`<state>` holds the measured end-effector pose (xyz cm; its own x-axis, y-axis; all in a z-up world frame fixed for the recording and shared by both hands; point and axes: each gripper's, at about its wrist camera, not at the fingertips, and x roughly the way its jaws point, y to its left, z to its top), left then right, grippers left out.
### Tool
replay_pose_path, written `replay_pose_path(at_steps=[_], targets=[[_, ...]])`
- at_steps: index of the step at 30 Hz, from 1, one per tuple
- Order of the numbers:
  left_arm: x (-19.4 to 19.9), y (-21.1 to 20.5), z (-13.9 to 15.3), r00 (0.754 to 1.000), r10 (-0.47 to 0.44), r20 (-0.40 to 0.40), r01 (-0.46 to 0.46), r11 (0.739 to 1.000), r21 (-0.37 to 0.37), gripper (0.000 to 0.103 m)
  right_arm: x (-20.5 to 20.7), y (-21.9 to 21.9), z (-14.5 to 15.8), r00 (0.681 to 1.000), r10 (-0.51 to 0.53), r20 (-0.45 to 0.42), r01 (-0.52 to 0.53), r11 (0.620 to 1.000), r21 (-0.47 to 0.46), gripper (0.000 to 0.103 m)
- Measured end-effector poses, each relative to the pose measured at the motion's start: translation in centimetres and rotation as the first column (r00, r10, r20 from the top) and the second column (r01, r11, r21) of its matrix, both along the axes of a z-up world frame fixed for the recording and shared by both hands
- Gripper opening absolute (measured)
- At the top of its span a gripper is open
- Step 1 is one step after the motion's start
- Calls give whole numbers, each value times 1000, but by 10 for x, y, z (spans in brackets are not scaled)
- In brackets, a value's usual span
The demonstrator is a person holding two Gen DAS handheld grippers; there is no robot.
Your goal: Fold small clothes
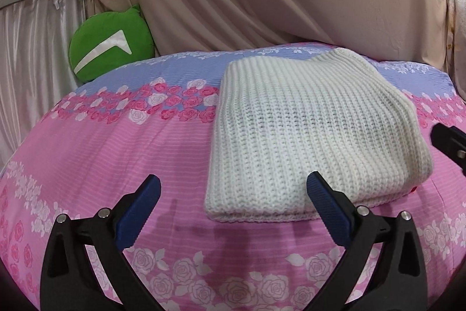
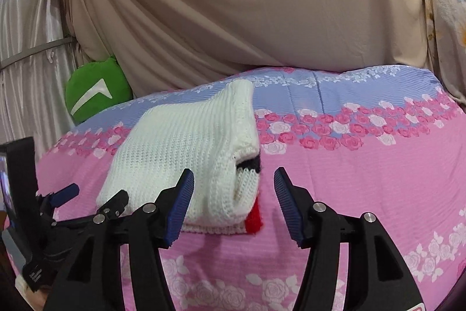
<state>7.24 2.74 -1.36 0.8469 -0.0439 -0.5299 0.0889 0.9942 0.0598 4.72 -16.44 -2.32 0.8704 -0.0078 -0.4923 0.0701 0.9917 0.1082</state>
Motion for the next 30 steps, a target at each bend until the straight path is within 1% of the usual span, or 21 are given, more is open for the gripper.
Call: replay_pose_path(at_steps=[2, 3, 4, 5, 6, 8, 10, 11, 13, 15, 20, 26, 30], targets=[[-1, 1, 0, 1000, 5, 3, -5, 1000, -3, 98, 24, -1, -22, 993, -34, -112, 27, 998, -60, 56], [-1, 1, 0, 1000, 7, 7, -7, 1000, -4, 98, 33, -5, -31, 983, -18, -182, 14, 1000, -23, 54], [-2, 1, 0, 1000, 9, 10, -9, 1000, -2, 98, 30, -11, -31, 984, -8, -176, 13, 1000, 29, 53], [-3, 1, 0, 1000, 12, 13, -12, 1000, -2, 98, 20, -15, -27, 989, -17, -144, 26, 998, 61, 54], [-4, 2, 0, 1000, 17, 17, -17, 1000, -1, 98, 12, -14, -23, 992, -20, -123, 28, 998, 61, 57], [-5, 2, 1, 1000, 22, 22, -22, 1000, -2, 98, -4, -9, -21, 995, -20, -98, 25, 999, 47, 61], [-6, 2, 0, 999, 28, 22, -28, 1000, 4, 98, -20, -1, -25, 996, -13, -83, 17, 999, 40, 76], [-6, 2, 0, 1000, 26, 17, -26, 1000, 6, 98, -26, 3, -28, 996, -13, -85, 15, 1000, 27, 79], [-9, 0, -1, 999, 33, 10, -33, 999, 14, 98, -33, 14, -32, 993, -21, -114, 20, 1000, -11, 82], [-13, -1, -1, 999, 34, 12, -35, 999, 16, 98, -39, 19, -31, 994, -14, -108, 12, 1000, -27, 86], [-22, -5, -4, 999, 38, 4, -38, 999, 34, 98, -38, 24, -35, 988, -53, -145, 42, 996, -74, 86], [-29, -14, -4, 1000, 26, 12, -27, 998, 60, 98, -38, 29, -35, 988, -65, -143, 49, 992, -112, 86], [-28, -16, -5, 1000, 22, 3, -22, 997, 68, 98, -38, 26, -34, 988, -72, -140, 57, 992, -111, 86]])
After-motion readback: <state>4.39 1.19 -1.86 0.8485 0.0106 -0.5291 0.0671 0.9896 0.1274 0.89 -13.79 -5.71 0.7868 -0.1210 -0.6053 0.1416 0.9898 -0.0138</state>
